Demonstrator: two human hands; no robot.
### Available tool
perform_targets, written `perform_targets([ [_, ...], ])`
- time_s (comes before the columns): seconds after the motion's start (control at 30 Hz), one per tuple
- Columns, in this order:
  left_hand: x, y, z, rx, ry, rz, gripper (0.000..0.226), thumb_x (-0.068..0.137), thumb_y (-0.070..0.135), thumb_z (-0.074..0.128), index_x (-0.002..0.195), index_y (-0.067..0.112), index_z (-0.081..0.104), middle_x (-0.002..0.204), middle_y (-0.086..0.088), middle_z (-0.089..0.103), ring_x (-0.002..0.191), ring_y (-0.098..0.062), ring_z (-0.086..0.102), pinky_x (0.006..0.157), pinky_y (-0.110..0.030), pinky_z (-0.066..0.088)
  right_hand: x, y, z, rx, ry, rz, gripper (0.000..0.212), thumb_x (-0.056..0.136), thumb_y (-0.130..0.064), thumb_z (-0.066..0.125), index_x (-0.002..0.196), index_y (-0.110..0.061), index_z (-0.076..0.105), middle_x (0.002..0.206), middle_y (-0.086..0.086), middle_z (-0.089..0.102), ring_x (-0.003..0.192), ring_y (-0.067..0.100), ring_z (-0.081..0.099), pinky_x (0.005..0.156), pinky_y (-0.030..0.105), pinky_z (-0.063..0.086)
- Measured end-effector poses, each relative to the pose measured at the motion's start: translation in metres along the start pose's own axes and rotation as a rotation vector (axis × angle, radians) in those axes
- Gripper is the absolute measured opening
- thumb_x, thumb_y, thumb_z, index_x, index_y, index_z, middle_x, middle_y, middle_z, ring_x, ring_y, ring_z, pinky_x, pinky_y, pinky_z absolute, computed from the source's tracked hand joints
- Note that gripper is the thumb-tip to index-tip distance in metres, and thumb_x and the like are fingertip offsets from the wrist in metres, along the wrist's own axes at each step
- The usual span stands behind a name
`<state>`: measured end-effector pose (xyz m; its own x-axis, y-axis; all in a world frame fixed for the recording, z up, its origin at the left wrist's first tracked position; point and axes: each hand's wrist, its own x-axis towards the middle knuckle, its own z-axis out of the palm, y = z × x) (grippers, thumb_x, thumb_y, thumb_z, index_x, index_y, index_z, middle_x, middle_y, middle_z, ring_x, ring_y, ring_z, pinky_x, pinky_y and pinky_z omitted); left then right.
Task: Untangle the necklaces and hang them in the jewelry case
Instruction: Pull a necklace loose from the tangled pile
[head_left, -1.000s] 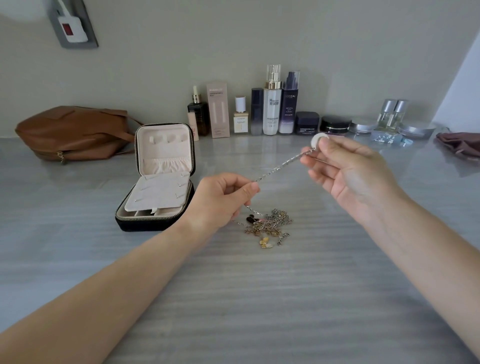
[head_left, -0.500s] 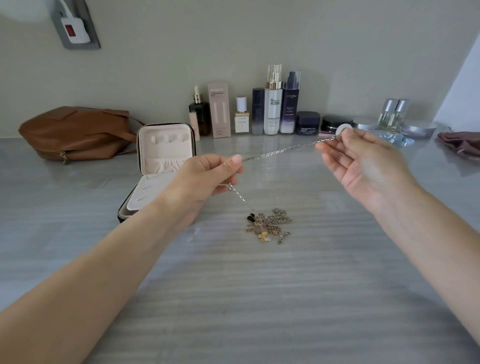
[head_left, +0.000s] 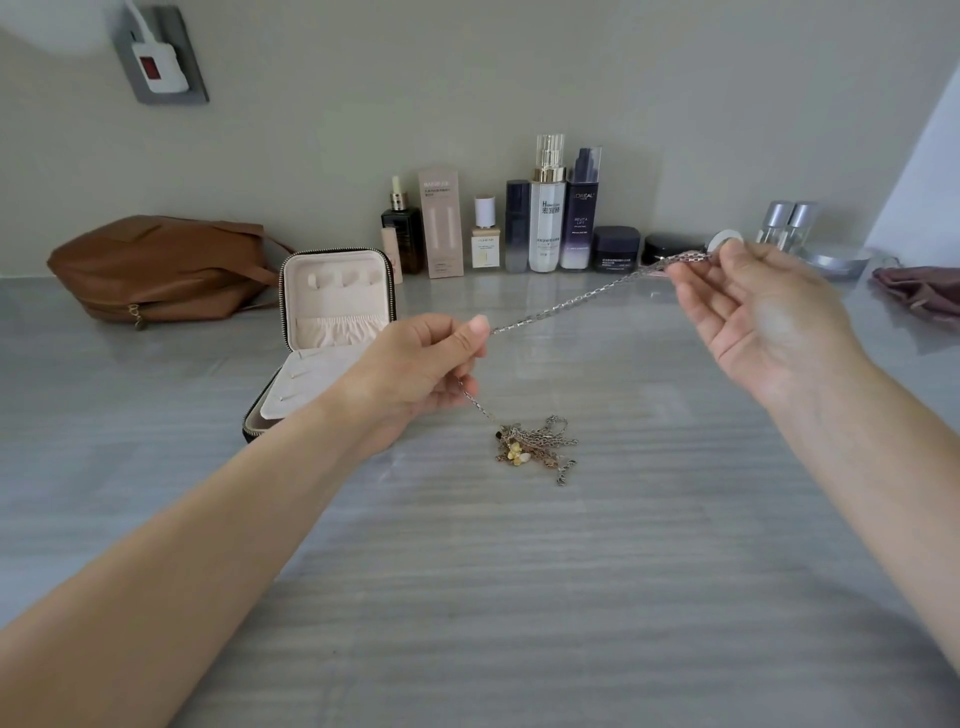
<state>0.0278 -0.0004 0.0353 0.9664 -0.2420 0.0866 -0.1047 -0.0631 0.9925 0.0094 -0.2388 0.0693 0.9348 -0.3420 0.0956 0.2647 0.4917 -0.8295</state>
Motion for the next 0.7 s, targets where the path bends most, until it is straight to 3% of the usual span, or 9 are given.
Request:
perform_targets([
  [0.1, -0.003, 0.007, 0.002, -0.115, -0.028, -0.011, 0.022, 0.09, 0.026, 0.051, 0.071, 0.014, 0.053, 0.06, 0.003, 0.046, 0.047, -0.009, 0.053, 0.063, -0.033, 0.056, 0.0, 0.002, -0.001, -0.019, -0.006, -0.008, 0.019, 0.094, -0.011, 0.047, 0.075, -0.011, 0.052, 0.051, -0.003, 0.067, 0.064, 0.012, 0.071, 0.058, 0.017, 0.054],
  [0.3, -0.006, 0.027, 0.009, -0.124, -0.062, 0.033, 0.018, 0.09, 0.023, 0.052, 0.074, 0.015, 0.054, 0.066, 0.001, 0.053, 0.051, -0.01, 0.058, 0.062, -0.034, 0.057, -0.002, 0.009, -0.002, -0.124, -0.035, -0.012, 0.015, 0.093, -0.013, 0.049, 0.08, -0.011, 0.056, 0.068, 0.005, 0.066, 0.064, 0.014, 0.071, 0.058, 0.019, 0.055],
  [0.43, -0.001, 0.048, 0.01, -0.095, -0.03, 0.081, 0.02, 0.089, 0.026, 0.054, 0.07, 0.018, 0.056, 0.066, 0.003, 0.055, 0.052, -0.009, 0.059, 0.059, -0.034, 0.056, -0.002, 0.011, -0.004, -0.149, -0.048, 0.005, 0.018, 0.093, -0.012, 0.048, 0.078, -0.012, 0.056, 0.057, 0.0, 0.068, 0.061, 0.013, 0.071, 0.057, 0.02, 0.056],
  [0.57, 0.001, 0.068, 0.013, -0.123, -0.01, 0.12, 0.023, 0.09, 0.028, 0.054, 0.069, 0.02, 0.056, 0.069, 0.004, 0.056, 0.054, -0.009, 0.06, 0.061, -0.035, 0.056, -0.002, 0.011, -0.005, -0.152, -0.042, 0.002, 0.019, 0.093, -0.012, 0.048, 0.076, -0.013, 0.056, 0.075, 0.007, 0.061, 0.062, 0.014, 0.071, 0.058, 0.02, 0.056],
  [0.7, 0.003, 0.079, 0.018, -0.137, 0.003, 0.143, 0.019, 0.088, 0.027, 0.056, 0.071, 0.019, 0.056, 0.067, 0.004, 0.055, 0.053, -0.009, 0.056, 0.061, -0.035, 0.056, -0.003, 0.009, -0.004, -0.107, -0.039, 0.008, 0.018, 0.093, -0.011, 0.049, 0.077, -0.014, 0.056, 0.059, 0.001, 0.068, 0.06, 0.015, 0.071, 0.055, 0.021, 0.056],
])
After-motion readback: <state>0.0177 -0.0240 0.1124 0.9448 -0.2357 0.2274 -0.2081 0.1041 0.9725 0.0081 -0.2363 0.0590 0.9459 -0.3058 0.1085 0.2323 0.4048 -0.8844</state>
